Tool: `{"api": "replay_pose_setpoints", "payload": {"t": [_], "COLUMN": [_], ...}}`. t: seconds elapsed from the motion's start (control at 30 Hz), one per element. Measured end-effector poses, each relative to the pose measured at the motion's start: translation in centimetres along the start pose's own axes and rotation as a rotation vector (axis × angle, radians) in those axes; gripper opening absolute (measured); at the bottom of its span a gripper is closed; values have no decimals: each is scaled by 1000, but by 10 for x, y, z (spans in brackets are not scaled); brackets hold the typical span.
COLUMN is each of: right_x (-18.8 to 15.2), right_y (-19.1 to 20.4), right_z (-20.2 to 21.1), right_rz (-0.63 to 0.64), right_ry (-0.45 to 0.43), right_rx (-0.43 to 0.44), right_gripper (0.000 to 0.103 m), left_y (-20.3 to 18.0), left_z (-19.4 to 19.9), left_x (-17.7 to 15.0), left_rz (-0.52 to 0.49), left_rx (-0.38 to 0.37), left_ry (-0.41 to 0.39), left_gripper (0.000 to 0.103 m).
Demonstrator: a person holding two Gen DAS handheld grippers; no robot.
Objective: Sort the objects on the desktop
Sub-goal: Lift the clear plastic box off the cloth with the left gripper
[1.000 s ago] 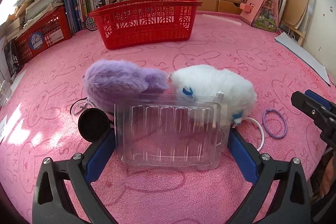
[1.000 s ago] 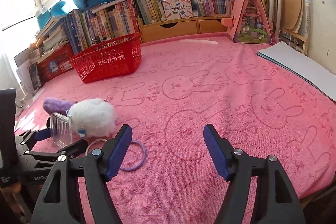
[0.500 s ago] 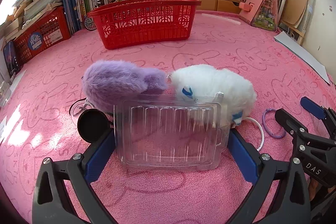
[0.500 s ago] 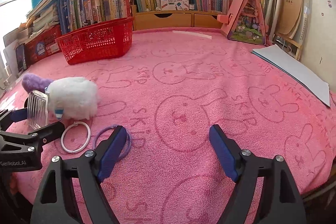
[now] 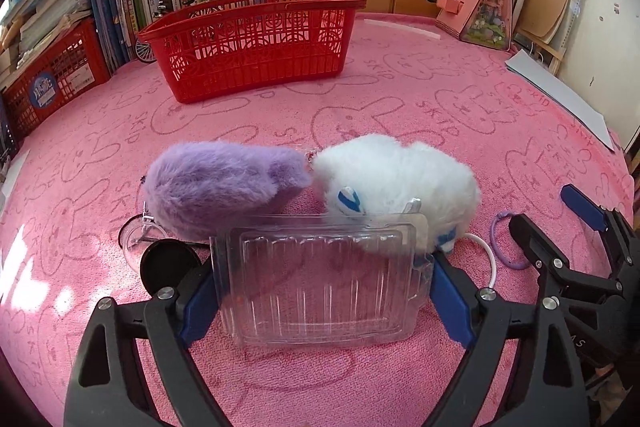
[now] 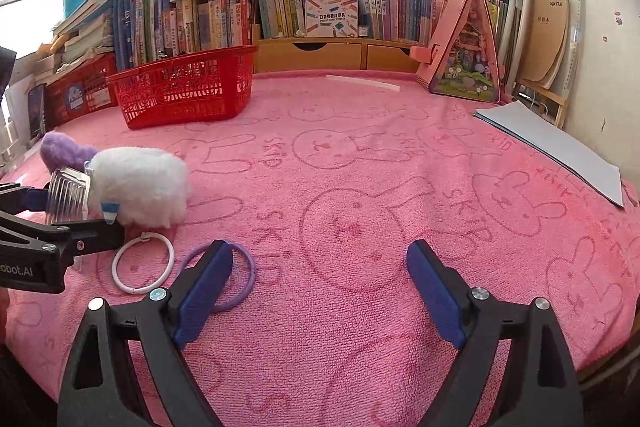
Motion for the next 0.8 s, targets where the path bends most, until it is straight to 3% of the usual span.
{"api": "replay_pose_setpoints", "payload": {"t": [0.33, 0.57, 0.8], "right_x": [0, 0, 0], "right_y": [0, 0, 0], "right_z": [0, 0, 1], "right_rz": [1, 2, 1], "right_ry": [0, -2, -2], "right_rx": [0, 0, 0], "right_gripper": [91, 91, 91], "left_y": [7, 20, 67], "left_z": [18, 62, 77], "left_x": [0, 2, -12], "left_rz": [75, 49, 169], "left_rx": [-113, -67, 29], "left_ry": [-51, -155, -172], "left_gripper": [88, 88, 88]}}
Point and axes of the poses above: each gripper's, at about its wrist camera, not at the fingertips, and z roughly against the way its jaws point, y to its left, x to its top, the point moved 6 cm from there along -z, roughly the way its jaws point, and after that the axes turned 8 degrees about -x, right-handed, at the moved point
